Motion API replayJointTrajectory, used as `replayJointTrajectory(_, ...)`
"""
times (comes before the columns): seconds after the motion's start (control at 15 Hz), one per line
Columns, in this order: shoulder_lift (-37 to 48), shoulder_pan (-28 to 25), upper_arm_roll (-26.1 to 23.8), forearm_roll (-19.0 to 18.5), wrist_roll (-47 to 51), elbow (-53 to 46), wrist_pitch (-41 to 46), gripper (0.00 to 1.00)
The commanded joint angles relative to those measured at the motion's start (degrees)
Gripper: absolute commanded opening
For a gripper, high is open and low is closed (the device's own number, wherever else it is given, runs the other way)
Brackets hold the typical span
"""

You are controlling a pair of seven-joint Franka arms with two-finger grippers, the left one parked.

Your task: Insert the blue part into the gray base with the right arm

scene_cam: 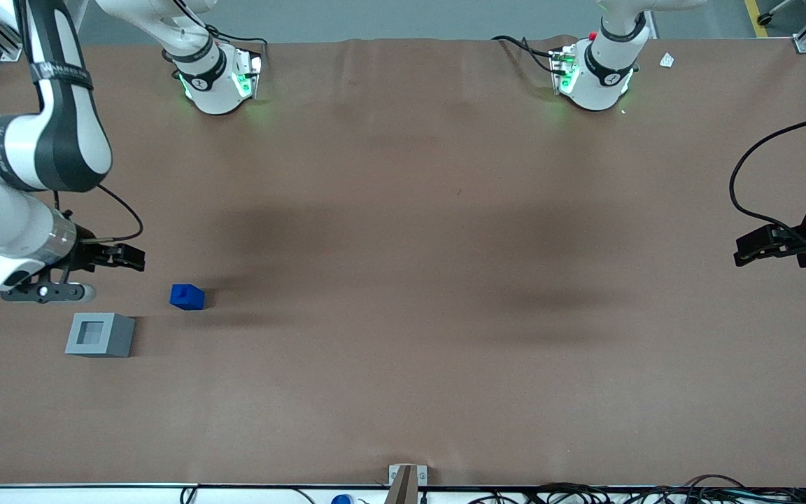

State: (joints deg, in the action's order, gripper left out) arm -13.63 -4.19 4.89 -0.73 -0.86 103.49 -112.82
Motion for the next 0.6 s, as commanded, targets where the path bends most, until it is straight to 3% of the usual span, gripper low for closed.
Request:
replayJointTrajectory(0.0, -1.3, -0.2, -0.1, 0.7, -0.2, 1.5, -2.6, 0.98)
replayJointTrajectory(0.13, -2.7, -0.5, -0.1, 2.4, -0.2, 1.6, -4.1, 0.95)
replayJointTrajectory(0.53, -8.4, -1.8, -0.1, 2.5, -0.4, 1.5, -9.2, 0.9)
